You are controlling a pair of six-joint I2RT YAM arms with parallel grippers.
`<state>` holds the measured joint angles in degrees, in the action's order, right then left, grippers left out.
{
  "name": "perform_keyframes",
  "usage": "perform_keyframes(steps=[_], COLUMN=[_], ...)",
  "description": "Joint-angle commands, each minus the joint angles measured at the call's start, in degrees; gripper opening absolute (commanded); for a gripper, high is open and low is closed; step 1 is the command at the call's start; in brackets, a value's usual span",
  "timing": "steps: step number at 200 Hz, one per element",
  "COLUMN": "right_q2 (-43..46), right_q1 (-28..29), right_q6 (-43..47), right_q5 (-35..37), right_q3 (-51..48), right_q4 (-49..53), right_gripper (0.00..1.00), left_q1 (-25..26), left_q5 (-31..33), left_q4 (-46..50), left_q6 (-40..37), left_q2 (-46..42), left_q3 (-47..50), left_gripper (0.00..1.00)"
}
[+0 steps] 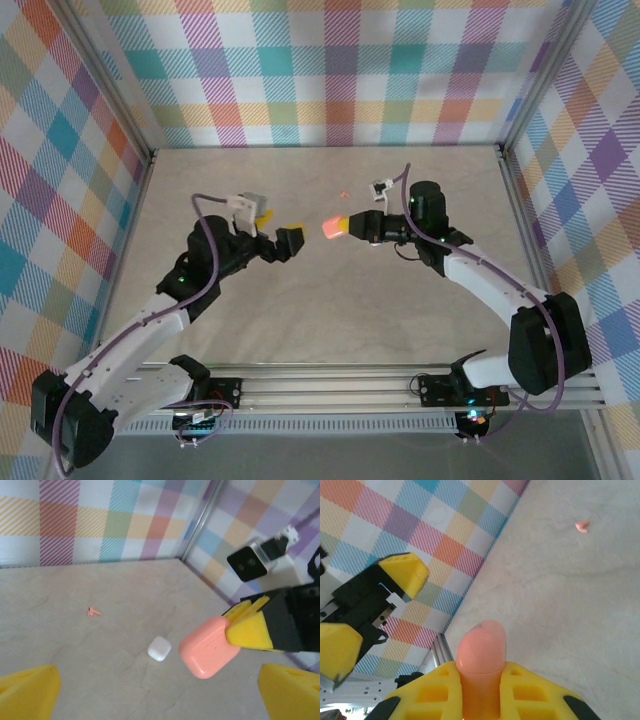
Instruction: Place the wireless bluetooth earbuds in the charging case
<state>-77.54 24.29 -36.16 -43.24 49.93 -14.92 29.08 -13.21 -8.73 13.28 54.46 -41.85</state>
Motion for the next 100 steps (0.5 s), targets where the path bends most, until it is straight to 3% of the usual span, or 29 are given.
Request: perform_keyframes(steps=[1, 35, 100], right_q2=[2.45, 2.94, 3.83], right_q1=[-0.30, -0.33, -0.30], right_q6=[-3.30, -6.85, -12.88], right_q5=[-1.33, -1.08, -4.33], right_q3=[-1.82, -1.61, 2.82], right_q4=[-17.05, -22.25, -22.00], right_gripper=[0.00, 0.00, 0.00], left_q1=[-2.23, -2.36, -2.37], left_q5=[-12.78, -24.92, -30.79], left_q4=[-15.91, -29.63, -48.95], left_q6=[12.98, 22.50, 33.59], left_q2=[0.00, 8.44, 19.72], left_q3=[3.56, 1.49, -1.56], left_gripper=[0.99, 0.92, 0.82])
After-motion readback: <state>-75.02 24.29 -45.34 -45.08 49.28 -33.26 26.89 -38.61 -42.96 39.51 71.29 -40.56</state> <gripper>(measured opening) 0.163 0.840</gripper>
